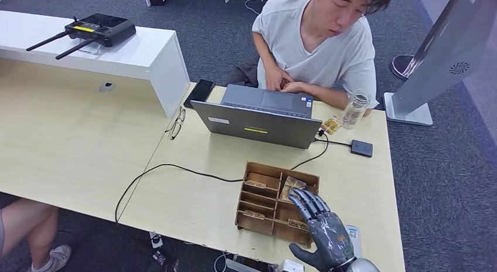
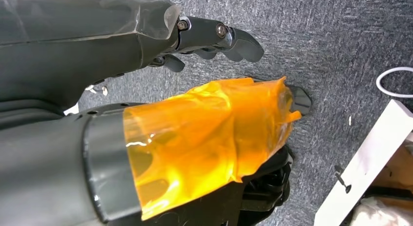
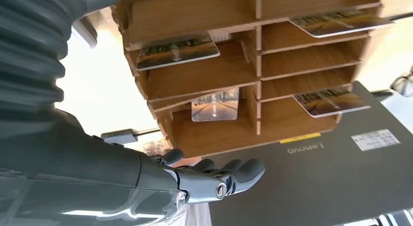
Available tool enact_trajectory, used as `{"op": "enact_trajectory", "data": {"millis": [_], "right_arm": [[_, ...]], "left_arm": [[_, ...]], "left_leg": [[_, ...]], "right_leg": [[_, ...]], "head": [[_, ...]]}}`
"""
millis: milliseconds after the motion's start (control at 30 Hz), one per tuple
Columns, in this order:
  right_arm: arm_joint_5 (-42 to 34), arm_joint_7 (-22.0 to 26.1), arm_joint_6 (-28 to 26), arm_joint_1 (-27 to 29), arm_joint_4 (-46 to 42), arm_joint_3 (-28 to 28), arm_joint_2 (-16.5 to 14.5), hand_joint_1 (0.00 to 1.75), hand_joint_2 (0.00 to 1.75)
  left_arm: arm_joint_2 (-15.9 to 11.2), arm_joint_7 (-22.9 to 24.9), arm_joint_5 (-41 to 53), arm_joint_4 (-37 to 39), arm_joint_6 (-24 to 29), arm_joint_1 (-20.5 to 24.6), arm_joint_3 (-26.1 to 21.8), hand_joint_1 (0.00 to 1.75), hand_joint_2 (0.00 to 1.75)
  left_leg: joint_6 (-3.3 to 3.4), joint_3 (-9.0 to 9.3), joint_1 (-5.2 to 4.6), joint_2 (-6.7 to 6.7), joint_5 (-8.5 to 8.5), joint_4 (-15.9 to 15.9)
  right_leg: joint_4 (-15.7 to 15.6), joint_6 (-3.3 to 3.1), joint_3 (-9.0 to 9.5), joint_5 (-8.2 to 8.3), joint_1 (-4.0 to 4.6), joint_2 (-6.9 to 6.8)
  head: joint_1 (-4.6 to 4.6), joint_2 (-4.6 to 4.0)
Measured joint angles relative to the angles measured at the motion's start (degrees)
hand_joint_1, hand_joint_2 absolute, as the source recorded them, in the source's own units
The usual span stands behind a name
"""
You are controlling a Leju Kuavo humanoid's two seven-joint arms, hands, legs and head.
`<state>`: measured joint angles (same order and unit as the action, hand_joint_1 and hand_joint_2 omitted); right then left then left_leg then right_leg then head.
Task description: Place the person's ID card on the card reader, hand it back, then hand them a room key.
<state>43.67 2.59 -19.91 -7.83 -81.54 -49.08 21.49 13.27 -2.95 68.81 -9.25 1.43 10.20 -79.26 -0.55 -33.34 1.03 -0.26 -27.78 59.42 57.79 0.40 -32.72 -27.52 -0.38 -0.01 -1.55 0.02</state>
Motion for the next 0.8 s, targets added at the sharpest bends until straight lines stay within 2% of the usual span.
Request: {"op": "enact_trajectory", "data": {"millis": [800], "right_arm": [[0.7, -1.4, -1.1, 1.1, 3.2, 0.1, 0.0, 0.45, 1.75]], "left_arm": [[0.0, 0.4, 0.7, 0.0, 0.3, 0.0, 0.2, 0.0, 0.0]], "left_leg": [[0.0, 0.0, 0.0, 0.0, 0.0, 0.0]], "right_leg": [[0.0, 0.0, 0.0, 0.0, 0.0, 0.0]], "head": [[0.0, 0.0]]}}
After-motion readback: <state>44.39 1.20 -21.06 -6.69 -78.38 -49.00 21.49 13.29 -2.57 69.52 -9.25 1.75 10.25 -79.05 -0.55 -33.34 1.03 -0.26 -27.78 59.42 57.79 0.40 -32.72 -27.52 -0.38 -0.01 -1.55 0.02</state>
